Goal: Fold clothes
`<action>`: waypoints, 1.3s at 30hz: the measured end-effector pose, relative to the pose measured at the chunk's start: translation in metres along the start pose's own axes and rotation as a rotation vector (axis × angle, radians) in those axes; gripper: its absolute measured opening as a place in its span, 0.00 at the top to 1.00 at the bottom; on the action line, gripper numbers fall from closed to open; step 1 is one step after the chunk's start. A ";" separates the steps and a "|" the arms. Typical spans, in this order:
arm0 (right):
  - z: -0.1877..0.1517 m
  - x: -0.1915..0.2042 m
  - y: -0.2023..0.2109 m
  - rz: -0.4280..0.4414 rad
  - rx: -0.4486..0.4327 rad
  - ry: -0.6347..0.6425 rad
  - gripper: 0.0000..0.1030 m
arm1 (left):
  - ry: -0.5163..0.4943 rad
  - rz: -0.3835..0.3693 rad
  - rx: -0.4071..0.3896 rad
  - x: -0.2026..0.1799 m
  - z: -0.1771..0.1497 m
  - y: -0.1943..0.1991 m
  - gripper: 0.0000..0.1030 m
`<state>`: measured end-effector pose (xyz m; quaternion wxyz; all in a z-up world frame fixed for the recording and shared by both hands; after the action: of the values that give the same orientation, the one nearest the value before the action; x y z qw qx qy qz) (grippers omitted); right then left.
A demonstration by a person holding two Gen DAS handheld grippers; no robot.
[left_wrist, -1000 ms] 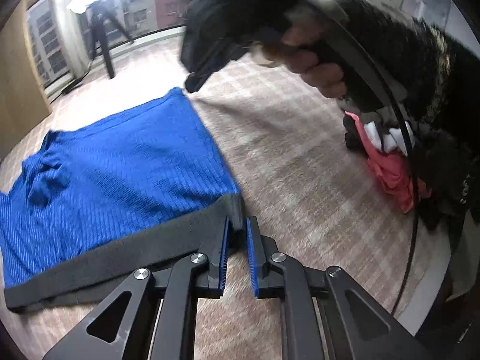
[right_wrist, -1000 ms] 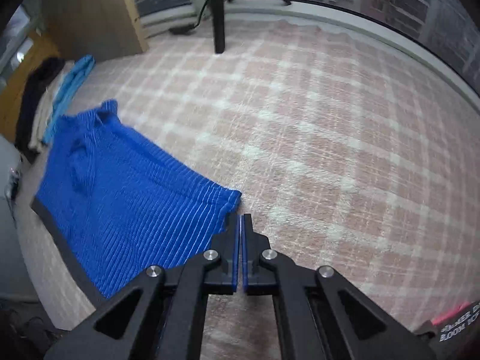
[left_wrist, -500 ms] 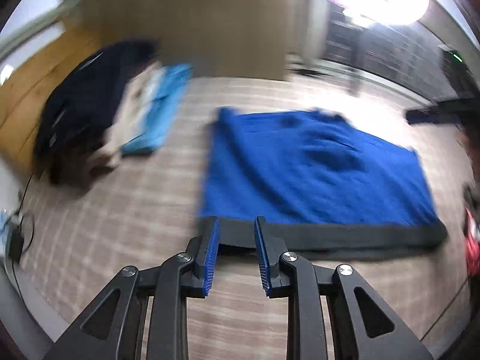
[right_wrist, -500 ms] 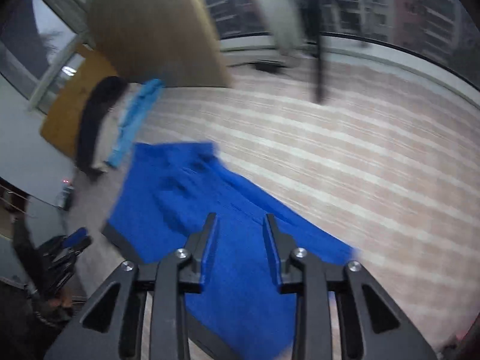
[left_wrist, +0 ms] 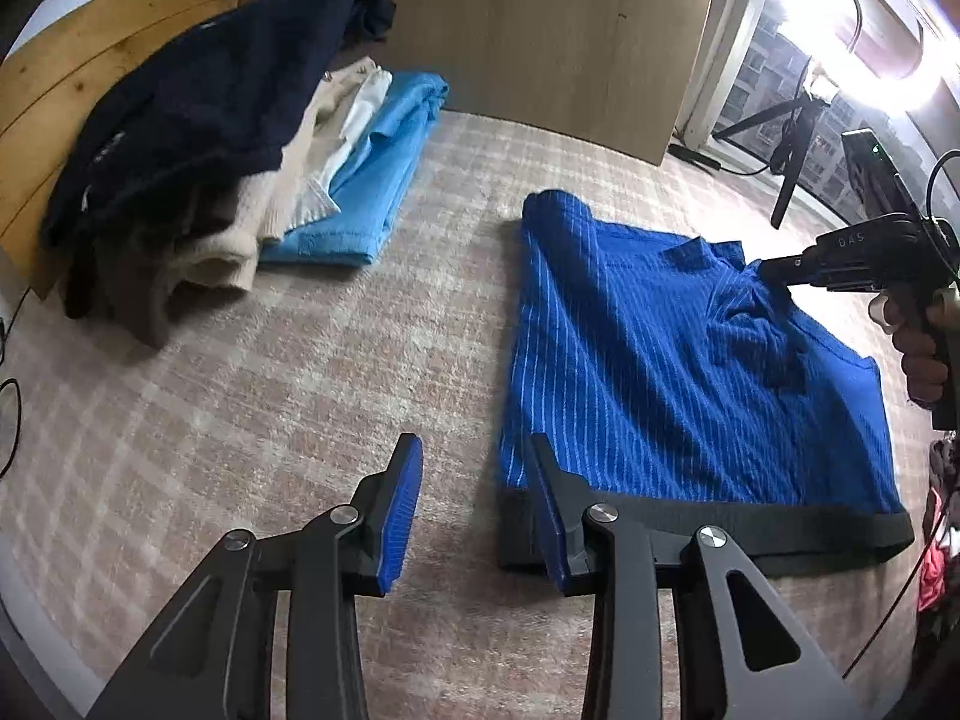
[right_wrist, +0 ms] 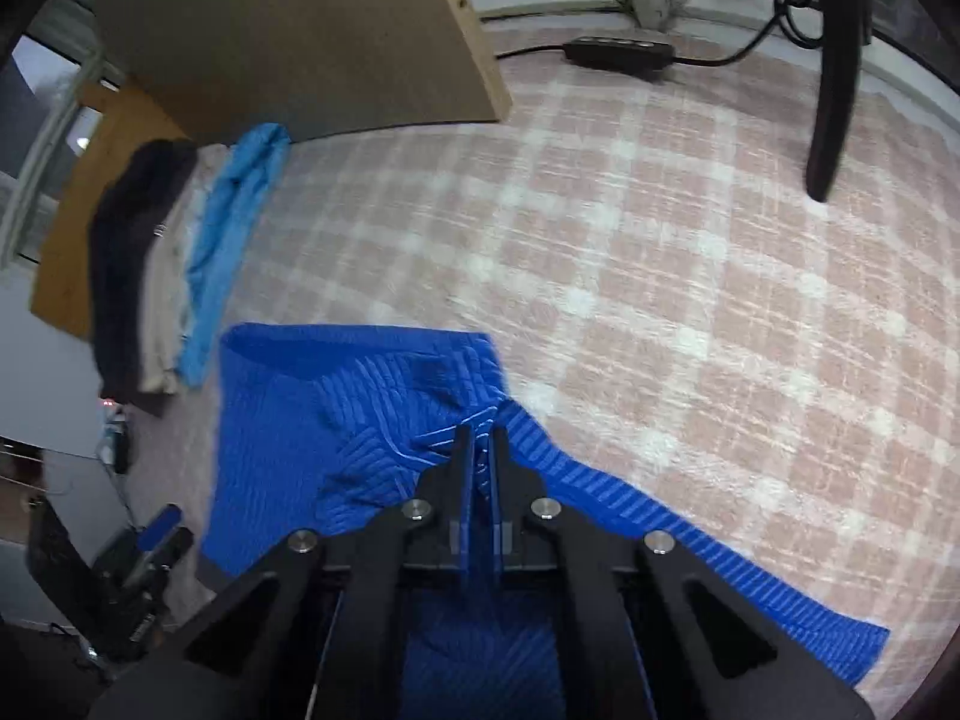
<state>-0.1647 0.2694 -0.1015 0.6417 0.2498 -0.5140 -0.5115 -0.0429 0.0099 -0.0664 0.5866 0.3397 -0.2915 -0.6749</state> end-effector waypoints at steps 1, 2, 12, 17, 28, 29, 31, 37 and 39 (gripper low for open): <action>0.001 -0.005 0.002 -0.013 -0.016 -0.008 0.96 | 0.000 -0.004 0.000 0.001 -0.001 0.000 0.66; 0.003 -0.013 0.008 -0.031 -0.046 -0.026 0.96 | 0.005 -0.015 -0.001 0.001 -0.001 0.000 0.65; 0.031 0.010 0.030 -0.146 -0.106 0.090 0.86 | -0.014 -0.031 0.010 -0.009 0.000 -0.016 0.62; 0.038 0.025 0.035 -0.096 -0.114 0.118 0.82 | -0.050 -0.094 -0.034 -0.030 0.011 0.001 0.65; -0.058 -0.106 0.149 -0.067 -0.163 -0.194 0.69 | -0.329 -0.484 -0.054 -0.213 -0.018 0.048 0.62; -0.071 -0.120 0.150 -0.079 -0.157 -0.220 0.69 | -0.373 -0.508 -0.045 -0.233 -0.028 0.049 0.62; -0.091 -0.142 0.142 -0.088 -0.137 -0.268 0.69 | -0.453 -0.544 -0.023 -0.268 -0.051 0.052 0.62; -0.112 -0.162 0.112 -0.079 -0.104 -0.303 0.69 | -0.625 -0.551 0.025 -0.343 -0.105 0.047 0.57; -0.112 -0.162 0.106 -0.070 -0.097 -0.299 0.69 | -0.653 -0.511 0.015 -0.353 -0.108 0.041 0.57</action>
<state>-0.0118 0.4317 -0.1156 0.5510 0.1573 -0.5696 -0.5892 0.0964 0.3536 -0.0575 0.2744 0.1734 -0.3733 -0.8691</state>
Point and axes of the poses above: each gripper's, at about its wrist camera, not at the fingertips, and y roughly against the way its jaws point, x to its left, z to its top, the point moved 9 cm from there along -y, roughly the way its jaws point, and after that the axes turned 6 degrees about -x, right-handed, at the moved point
